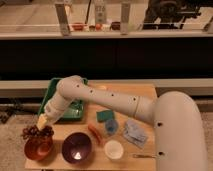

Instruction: Place grapes in red bowl

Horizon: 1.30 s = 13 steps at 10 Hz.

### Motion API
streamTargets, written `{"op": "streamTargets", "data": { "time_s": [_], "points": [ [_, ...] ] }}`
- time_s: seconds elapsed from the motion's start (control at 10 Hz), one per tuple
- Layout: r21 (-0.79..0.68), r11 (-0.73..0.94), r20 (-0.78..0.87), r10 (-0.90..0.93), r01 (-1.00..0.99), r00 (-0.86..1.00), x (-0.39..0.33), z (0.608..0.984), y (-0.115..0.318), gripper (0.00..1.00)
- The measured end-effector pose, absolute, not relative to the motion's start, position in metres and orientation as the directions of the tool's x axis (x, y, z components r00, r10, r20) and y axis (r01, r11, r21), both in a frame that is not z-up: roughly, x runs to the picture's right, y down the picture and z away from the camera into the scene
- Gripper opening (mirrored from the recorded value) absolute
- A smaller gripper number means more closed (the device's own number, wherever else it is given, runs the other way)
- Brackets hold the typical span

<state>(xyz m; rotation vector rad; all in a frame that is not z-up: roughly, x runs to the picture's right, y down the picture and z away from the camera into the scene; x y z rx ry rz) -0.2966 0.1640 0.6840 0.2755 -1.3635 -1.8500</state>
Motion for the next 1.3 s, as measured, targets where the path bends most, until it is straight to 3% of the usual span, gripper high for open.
{"op": "streamTargets", "data": {
  "time_s": [0.1,0.6,0.8,1.3],
  "points": [
    [0.877,-0.120,0.262,-0.692,0.466,-0.672,-0.300,0.683,0.170,0.09],
    [0.827,-0.220,0.254,-0.674,0.517,-0.694,-0.306,0.690,0.171,0.61],
    [0.813,-0.216,0.272,-0.680,0.541,-0.680,-0.307,0.693,0.167,0.77],
    [0.810,-0.120,0.351,-0.685,0.574,-0.639,-0.308,0.691,0.153,0.80]
  ]
}}
